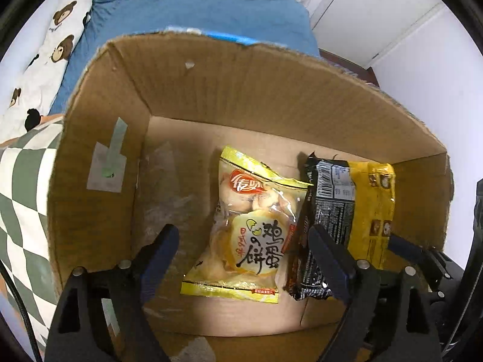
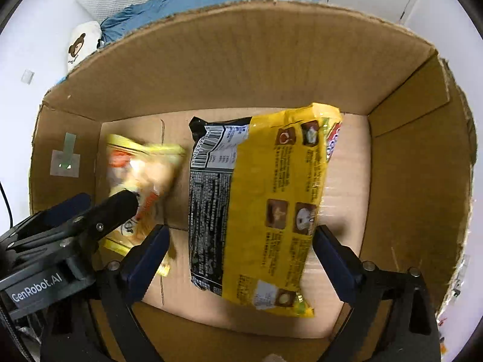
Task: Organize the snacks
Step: 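Carry both bags into the cardboard box and open both tools, then move both tools back over the snack pile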
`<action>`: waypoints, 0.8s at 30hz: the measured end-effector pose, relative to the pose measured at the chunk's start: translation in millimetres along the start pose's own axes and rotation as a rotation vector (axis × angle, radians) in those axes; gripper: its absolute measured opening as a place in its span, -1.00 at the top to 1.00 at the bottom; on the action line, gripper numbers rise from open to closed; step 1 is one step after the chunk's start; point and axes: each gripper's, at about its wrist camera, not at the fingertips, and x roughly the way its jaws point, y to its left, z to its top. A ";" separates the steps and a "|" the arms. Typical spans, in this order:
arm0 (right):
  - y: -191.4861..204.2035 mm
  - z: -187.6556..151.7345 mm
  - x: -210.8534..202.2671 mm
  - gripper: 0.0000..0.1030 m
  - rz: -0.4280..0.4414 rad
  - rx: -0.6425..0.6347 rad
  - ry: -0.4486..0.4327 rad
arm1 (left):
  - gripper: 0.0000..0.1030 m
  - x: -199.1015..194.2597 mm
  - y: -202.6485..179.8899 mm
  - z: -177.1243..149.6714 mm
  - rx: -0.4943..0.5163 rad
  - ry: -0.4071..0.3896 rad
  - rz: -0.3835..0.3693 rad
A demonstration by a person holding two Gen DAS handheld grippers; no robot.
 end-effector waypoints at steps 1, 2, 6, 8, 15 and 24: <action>1.0 -1.9 -4.0 -0.89 -0.003 -0.003 -0.006 | -0.70 -3.9 -0.6 -1.5 0.007 -0.009 0.005; 0.4 -4.3 -8.0 -0.89 -0.004 -0.005 -0.013 | -0.70 -8.6 -2.0 -5.4 0.016 -0.019 0.015; -0.2 -10.9 -27.1 -0.89 -0.022 -0.008 -0.057 | -0.70 -30.8 -6.7 -22.4 0.060 -0.076 0.061; -1.9 -24.9 -45.4 -0.89 -0.035 -0.013 -0.090 | -0.70 -45.0 -5.4 -33.3 0.073 -0.108 0.068; -7.7 -67.2 -91.3 -0.89 -0.080 -0.011 -0.218 | -0.70 -99.8 -26.2 -67.3 0.118 -0.230 0.104; -3.0 -114.7 -146.3 -0.89 -0.088 -0.016 -0.352 | -0.70 -164.5 -34.7 -107.1 0.159 -0.347 0.115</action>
